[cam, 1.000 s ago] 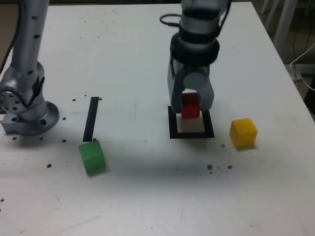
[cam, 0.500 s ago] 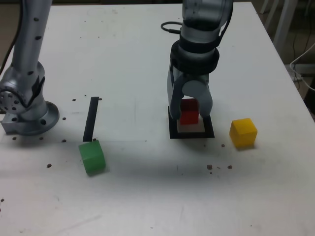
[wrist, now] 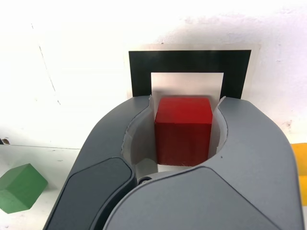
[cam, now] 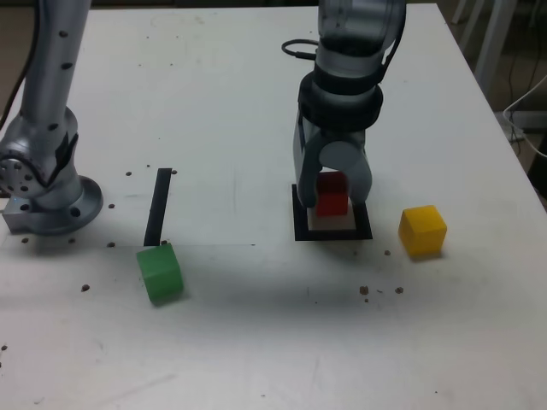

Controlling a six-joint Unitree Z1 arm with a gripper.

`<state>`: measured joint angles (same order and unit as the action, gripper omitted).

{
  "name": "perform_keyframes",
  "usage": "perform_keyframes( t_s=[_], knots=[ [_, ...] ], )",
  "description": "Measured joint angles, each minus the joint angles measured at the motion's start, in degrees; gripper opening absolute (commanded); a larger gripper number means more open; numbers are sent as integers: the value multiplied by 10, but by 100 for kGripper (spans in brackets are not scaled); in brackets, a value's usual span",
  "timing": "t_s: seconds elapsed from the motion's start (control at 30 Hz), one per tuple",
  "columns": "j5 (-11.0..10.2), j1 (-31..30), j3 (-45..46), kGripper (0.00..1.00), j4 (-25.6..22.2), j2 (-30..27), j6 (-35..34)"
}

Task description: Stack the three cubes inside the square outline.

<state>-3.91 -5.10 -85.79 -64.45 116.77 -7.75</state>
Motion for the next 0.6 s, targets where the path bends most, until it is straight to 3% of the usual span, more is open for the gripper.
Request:
perform_keyframes(
  t_s=[0.4, 0.6],
  knots=[
    [7, 0, 11, 42, 7, 0, 0],
    [3, 0, 12, 55, 8, 3, 0]
  ],
)
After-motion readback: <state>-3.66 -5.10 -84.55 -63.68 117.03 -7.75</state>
